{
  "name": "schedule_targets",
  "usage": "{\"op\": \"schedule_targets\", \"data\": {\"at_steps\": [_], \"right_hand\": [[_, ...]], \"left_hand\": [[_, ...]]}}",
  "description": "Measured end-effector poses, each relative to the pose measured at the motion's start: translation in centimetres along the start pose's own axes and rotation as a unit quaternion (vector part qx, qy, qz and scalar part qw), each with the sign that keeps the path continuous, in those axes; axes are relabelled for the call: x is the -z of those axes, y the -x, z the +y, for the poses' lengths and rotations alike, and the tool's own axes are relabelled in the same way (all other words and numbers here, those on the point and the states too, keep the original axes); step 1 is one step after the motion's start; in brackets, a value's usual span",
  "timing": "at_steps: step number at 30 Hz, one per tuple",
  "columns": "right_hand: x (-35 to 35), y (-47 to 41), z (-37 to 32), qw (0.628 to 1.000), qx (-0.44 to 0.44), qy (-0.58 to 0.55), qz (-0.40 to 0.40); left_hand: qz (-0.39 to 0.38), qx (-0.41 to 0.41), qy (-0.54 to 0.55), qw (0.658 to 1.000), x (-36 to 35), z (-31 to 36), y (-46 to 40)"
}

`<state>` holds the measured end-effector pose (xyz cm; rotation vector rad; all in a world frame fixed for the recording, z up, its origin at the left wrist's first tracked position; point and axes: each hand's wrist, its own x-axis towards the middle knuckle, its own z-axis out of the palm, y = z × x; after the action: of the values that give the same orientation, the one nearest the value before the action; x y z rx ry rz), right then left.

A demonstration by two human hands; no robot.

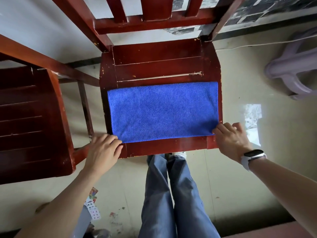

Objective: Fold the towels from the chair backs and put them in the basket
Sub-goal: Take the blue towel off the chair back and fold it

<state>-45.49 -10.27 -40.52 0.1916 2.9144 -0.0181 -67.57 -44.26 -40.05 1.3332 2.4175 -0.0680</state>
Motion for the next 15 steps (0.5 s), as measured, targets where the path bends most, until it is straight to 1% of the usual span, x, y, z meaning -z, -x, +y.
{"op": "schedule_targets", "data": {"at_steps": [2, 5, 7, 9, 11, 15], "right_hand": [[0.5, -0.1, -0.2, 1.000, -0.012, -0.006, -0.010], [1.0, -0.8, -1.1, 0.999, -0.028, -0.037, -0.001], [1.0, -1.6, -2.4, 0.998, 0.009, -0.058, 0.022], [0.8, -2.7, -4.0, 0.996, 0.056, -0.063, 0.032], [0.3, -3.6, -5.8, 0.996, 0.072, -0.046, 0.006], [-0.9, -4.0, -7.7, 0.997, 0.044, -0.007, -0.062]], "left_hand": [[-0.009, 0.005, 0.002, 1.000, 0.5, 0.4, -0.5], [0.026, -0.005, 0.011, 1.000, 0.8, 1.8, -1.8], [0.040, -0.026, 0.030, 0.998, 0.6, 3.3, -2.9], [0.038, -0.049, 0.030, 0.998, 0.2, 5.0, -4.1], [0.012, -0.058, 0.012, 0.998, -0.4, 6.5, -5.1], [-0.036, -0.042, -0.022, 0.998, -1.8, 7.1, -5.7]]}}
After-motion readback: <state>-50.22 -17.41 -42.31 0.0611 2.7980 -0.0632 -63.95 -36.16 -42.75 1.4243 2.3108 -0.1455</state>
